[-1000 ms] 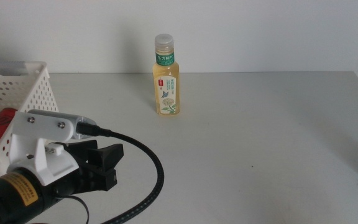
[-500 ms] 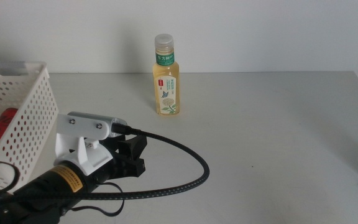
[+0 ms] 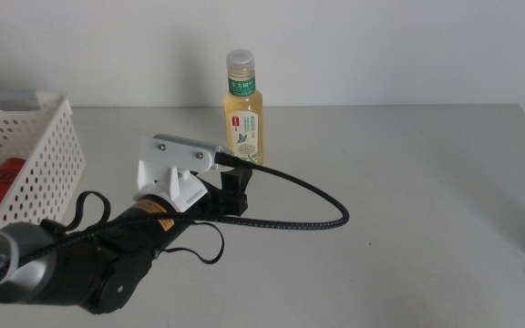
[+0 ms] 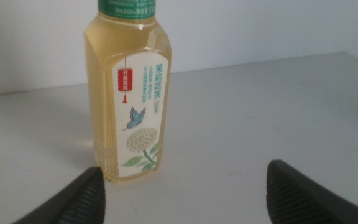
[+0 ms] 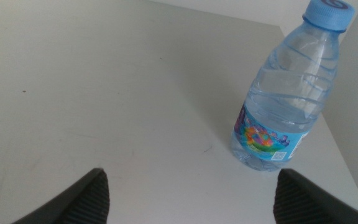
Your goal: Use arms to grab the bottles and put them into the dustbin to the left of the table.
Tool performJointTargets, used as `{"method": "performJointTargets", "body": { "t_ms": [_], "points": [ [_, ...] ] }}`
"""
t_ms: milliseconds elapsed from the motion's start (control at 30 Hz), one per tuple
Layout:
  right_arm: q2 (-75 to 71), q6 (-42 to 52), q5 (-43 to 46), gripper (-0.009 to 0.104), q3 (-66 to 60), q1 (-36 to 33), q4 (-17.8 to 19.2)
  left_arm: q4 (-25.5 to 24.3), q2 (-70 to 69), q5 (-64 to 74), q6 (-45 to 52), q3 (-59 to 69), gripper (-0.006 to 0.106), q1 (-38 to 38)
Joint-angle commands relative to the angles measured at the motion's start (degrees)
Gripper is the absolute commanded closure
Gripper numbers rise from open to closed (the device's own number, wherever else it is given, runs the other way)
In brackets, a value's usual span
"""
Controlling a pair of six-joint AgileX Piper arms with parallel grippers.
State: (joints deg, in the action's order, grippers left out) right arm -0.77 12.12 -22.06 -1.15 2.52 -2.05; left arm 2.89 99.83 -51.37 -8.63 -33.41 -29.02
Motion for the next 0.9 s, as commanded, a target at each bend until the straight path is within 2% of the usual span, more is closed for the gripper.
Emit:
{"method": "performJointTargets", "body": {
  "t_ms": [0,300,467,667,867],
  "points": [
    [-1.25,0.50,3.54,0.027,0.08,0.38,0.43,0.89,-0.40,-3.20,0.59,-4.41,0.007,0.76],
    [-1.25,0.50,3.54,0.027,0.08,0.38,0.43,0.28,8.32,-0.57,4.12,-18.46,0.007,1.08],
    [-1.25,0.50,3.54,0.027,0.08,0.38,0.43,4.00,10.33,6.41,8.63,-24.66,0.007,1.08],
    [-1.25,0.50,3.54,0.027,0.08,0.38,0.43,9.50,13.32,7.48,10.67,-29.20,0.007,1.13],
    [-1.25,0.50,3.54,0.027,0.08,0.38,0.43,10.15,16.75,7.51,10.67,-33.15,0.007,1.13]
  ]
}}
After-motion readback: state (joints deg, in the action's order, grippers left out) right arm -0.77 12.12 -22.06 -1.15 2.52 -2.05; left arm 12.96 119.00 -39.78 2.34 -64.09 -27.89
